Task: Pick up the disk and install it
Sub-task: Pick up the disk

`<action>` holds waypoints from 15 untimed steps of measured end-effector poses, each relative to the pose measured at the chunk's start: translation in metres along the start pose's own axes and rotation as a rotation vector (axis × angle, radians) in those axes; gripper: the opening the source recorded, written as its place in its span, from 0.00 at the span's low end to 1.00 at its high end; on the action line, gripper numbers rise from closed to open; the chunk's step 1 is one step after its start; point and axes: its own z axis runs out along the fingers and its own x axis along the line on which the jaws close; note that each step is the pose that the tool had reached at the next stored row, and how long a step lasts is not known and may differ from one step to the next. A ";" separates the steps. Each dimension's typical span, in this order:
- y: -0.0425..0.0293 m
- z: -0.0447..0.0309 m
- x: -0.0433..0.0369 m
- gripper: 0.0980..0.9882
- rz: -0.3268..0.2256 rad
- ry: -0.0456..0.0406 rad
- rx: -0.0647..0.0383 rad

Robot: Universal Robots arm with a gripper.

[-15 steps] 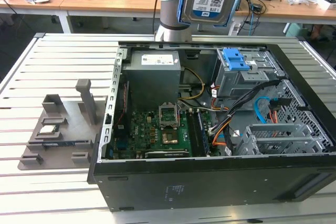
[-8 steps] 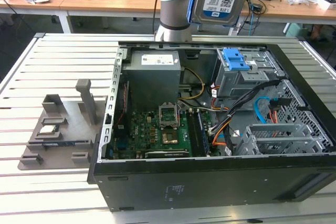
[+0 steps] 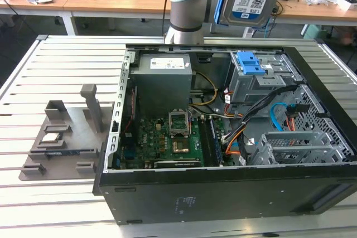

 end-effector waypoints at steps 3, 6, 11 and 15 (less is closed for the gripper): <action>-0.0103 -0.0005 -0.0002 0.30 0.000 0.0001 0.000; -0.0199 -0.0008 -0.0003 0.30 0.000 -0.0001 0.000; -0.0207 -0.0009 -0.0003 0.30 0.000 0.0000 0.000; -0.0209 -0.0010 0.0022 0.30 0.000 0.0002 0.000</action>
